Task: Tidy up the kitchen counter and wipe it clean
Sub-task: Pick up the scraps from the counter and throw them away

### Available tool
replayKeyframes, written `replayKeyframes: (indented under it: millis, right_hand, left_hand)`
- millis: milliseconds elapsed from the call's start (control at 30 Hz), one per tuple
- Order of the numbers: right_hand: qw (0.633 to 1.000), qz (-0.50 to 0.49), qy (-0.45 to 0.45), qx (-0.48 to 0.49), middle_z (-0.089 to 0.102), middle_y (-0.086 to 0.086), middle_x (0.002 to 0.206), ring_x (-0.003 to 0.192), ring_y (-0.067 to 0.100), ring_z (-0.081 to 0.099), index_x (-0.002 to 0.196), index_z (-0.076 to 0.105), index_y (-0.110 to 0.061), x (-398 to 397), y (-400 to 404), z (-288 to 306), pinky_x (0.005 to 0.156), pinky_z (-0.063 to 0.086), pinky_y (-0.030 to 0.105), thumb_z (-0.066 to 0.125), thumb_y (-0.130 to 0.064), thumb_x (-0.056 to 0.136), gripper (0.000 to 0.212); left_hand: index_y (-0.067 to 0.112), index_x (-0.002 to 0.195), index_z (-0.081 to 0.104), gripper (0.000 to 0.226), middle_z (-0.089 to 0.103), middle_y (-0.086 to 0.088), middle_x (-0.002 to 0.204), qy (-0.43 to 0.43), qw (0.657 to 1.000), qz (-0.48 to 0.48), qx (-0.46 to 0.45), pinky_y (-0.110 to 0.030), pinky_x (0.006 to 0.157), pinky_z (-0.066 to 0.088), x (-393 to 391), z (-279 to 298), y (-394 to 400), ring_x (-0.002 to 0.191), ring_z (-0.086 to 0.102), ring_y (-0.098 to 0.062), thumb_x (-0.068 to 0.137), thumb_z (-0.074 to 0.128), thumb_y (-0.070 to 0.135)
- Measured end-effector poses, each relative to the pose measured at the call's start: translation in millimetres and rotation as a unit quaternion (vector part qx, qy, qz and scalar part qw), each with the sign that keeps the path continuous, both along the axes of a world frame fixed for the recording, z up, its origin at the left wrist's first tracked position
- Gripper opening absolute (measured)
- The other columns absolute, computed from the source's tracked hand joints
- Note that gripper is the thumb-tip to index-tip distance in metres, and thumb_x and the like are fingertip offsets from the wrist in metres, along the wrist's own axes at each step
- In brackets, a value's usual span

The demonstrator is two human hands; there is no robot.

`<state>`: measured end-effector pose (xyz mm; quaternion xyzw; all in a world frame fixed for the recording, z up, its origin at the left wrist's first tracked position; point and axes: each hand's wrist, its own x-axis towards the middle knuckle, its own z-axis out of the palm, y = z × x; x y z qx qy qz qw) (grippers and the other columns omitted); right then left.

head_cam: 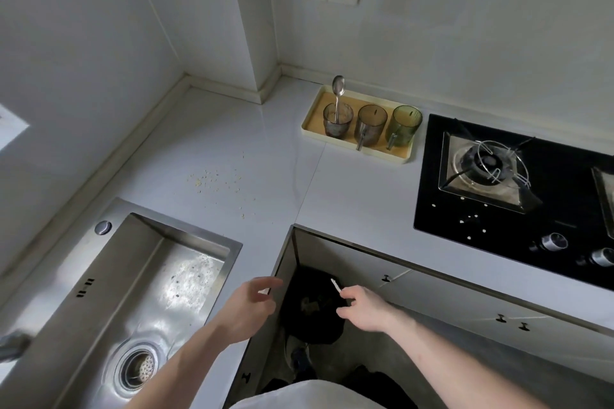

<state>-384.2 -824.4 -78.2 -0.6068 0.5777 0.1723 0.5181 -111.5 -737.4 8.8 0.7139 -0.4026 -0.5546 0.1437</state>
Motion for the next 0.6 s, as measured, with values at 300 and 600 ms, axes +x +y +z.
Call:
replayKeyframes:
  millis: [300,600]
  right_hand:
    - [0.999,0.004,-0.029,-0.031,0.032,-0.008,0.163,0.146,0.014,0.038,0.145,0.052,-0.026,8.3,0.7,9.4,0.118,0.030,0.027,0.059,-0.026,0.096,0.049]
    - [0.981,-0.129,-0.112,-0.095,0.039,-0.020,0.153,0.122,0.003,0.054,0.136,0.055,-0.038,-41.6,16.6,52.5,0.100,0.046,0.022,0.060,-0.028,0.096,0.042]
  left_hand:
    - [0.039,0.134,0.061,0.051,0.056,0.026,0.137,-0.014,0.997,-0.015,-0.073,-0.027,0.096,0.056,-2.6,18.5,-8.7,0.120,0.062,-0.007,0.090,0.054,0.014]
    - [0.029,0.136,0.061,0.054,0.052,0.016,0.141,-0.030,0.986,-0.109,-0.122,0.005,0.083,0.040,-37.9,25.4,-32.3,0.122,0.057,-0.004,0.091,0.052,0.000]
